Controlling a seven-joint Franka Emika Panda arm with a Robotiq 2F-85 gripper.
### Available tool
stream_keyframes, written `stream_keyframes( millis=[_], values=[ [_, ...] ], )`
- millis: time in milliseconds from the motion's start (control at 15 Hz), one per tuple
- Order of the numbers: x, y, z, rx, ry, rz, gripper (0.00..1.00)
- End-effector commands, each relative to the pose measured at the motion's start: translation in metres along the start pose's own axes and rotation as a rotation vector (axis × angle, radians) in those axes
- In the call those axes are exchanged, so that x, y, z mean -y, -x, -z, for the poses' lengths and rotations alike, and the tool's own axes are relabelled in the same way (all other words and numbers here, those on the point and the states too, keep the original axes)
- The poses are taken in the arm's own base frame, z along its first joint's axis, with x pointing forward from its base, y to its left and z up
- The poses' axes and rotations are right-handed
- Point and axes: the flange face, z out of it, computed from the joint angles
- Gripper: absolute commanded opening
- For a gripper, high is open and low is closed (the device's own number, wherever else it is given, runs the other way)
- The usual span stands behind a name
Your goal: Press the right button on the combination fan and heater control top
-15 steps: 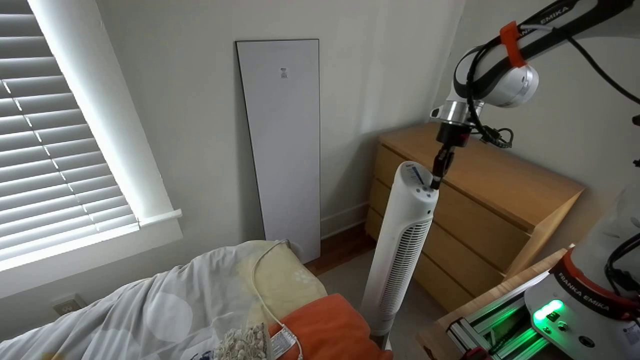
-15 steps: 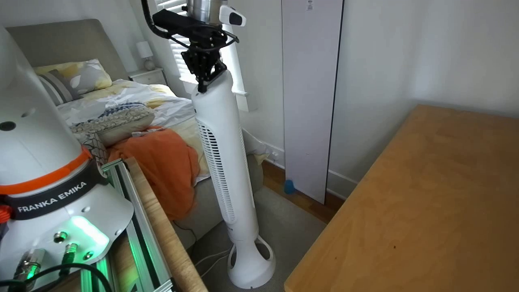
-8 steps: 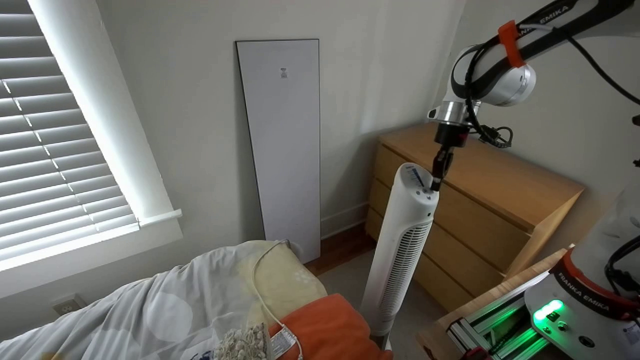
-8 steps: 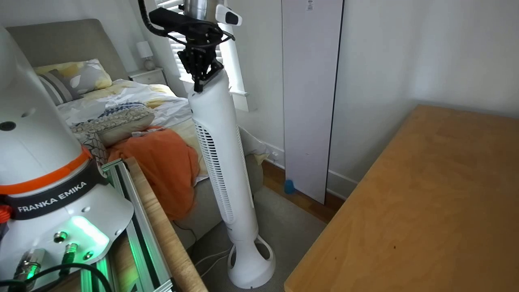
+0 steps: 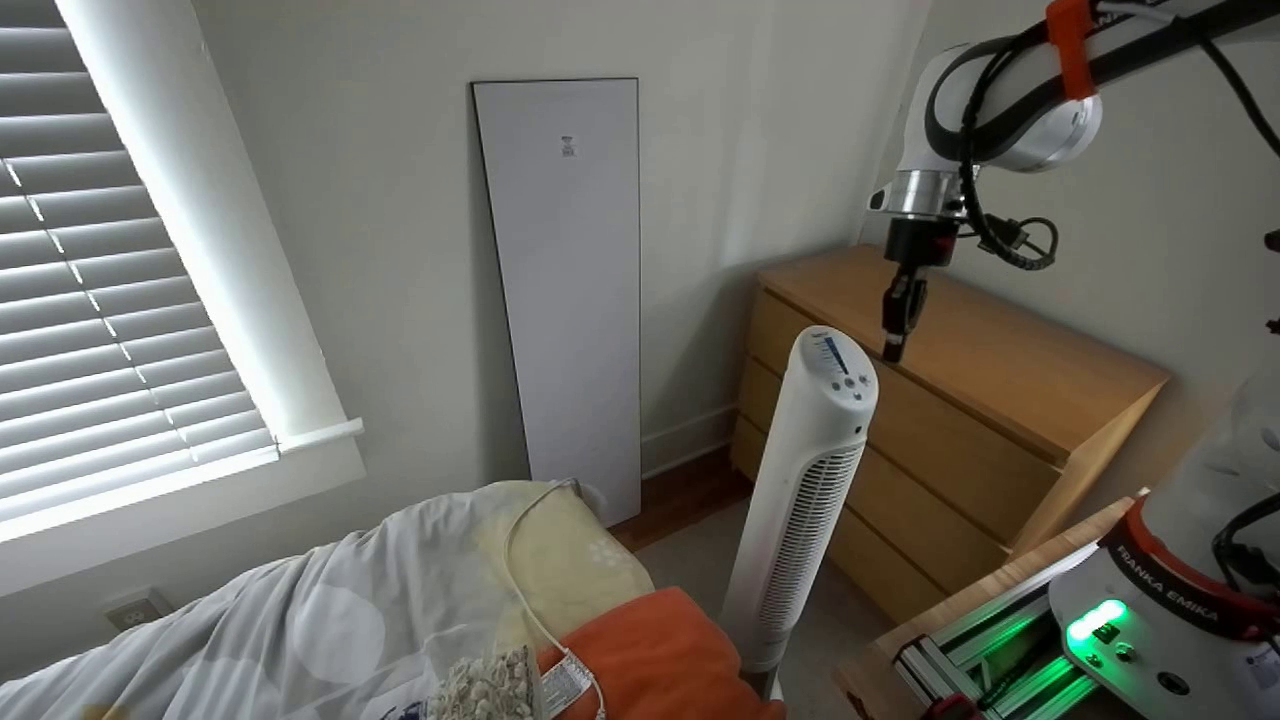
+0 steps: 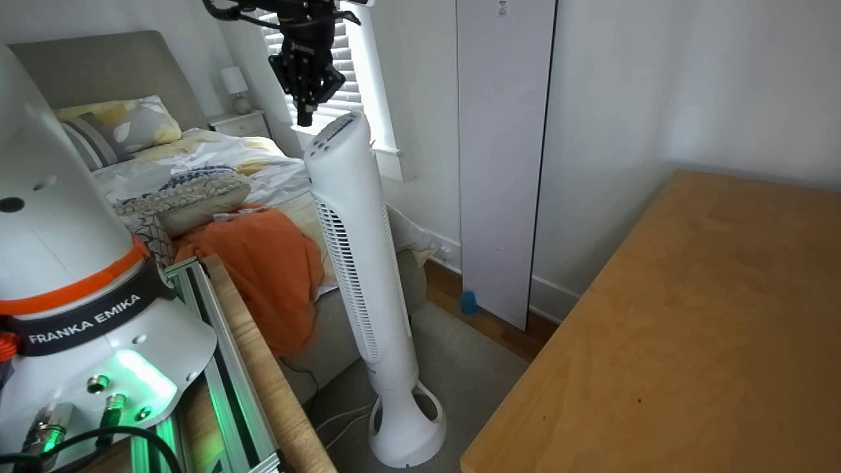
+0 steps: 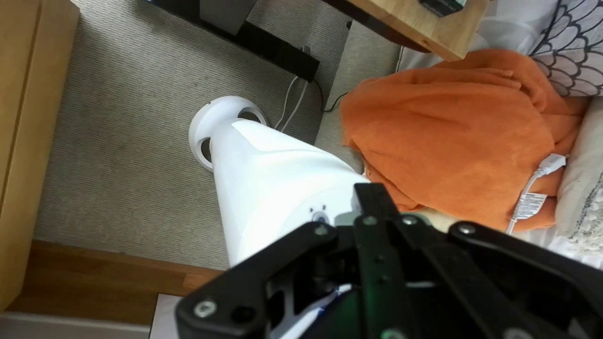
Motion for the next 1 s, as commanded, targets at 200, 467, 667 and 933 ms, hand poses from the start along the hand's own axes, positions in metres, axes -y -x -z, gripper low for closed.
stream_keyframes(
  millis=[200,467,667,933],
  values=[
    [0.037,0.033,0.062,0.009,0.068,-0.081,0.34],
    [0.045,0.049,0.087,-0.070,0.130,-0.144,0.65],
    [0.047,0.063,0.100,-0.104,0.183,-0.185,0.87],
    [0.045,0.082,0.118,-0.176,0.258,-0.226,1.00]
  ],
)
